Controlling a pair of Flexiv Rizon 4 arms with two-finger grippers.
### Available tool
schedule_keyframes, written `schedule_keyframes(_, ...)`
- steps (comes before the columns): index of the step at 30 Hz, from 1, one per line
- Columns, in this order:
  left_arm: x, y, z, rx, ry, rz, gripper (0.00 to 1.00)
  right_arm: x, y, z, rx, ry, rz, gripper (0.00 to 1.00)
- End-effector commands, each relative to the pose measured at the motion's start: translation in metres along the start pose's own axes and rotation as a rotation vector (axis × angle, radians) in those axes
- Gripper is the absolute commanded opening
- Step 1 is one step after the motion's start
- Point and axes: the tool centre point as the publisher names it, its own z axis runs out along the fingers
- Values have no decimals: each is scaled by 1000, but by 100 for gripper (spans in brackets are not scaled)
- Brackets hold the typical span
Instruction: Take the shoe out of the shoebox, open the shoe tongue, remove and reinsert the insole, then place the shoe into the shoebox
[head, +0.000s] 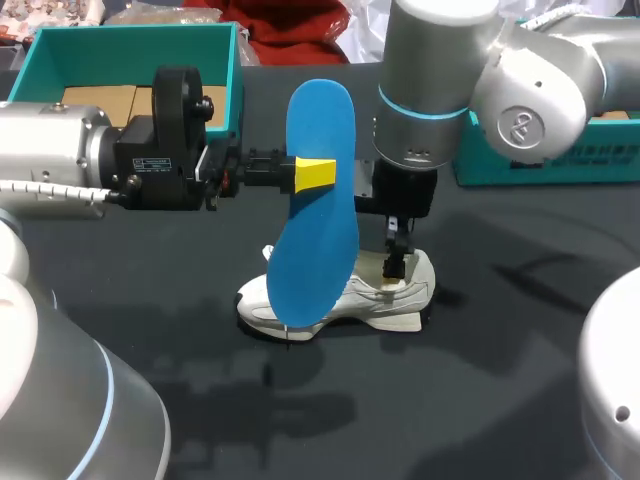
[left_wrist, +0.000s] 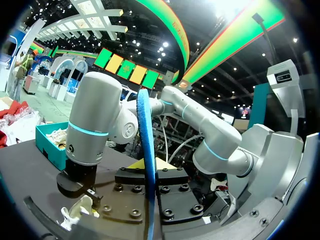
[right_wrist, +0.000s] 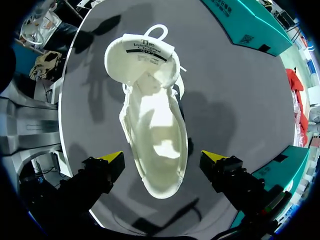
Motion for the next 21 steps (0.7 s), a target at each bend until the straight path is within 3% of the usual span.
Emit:
schedule_keyframes(1,-2,0,4,0,2,0,0,-3,3,-1,34,-11,-3,100)
schedule_keyframes(14,-2,0,4,0,2,0,0,-28,23,4,54,-38,-62,100)
schedule_keyframes(21,-2,0,4,0,2,0,0,-32,28,11,79,-22,-63,100)
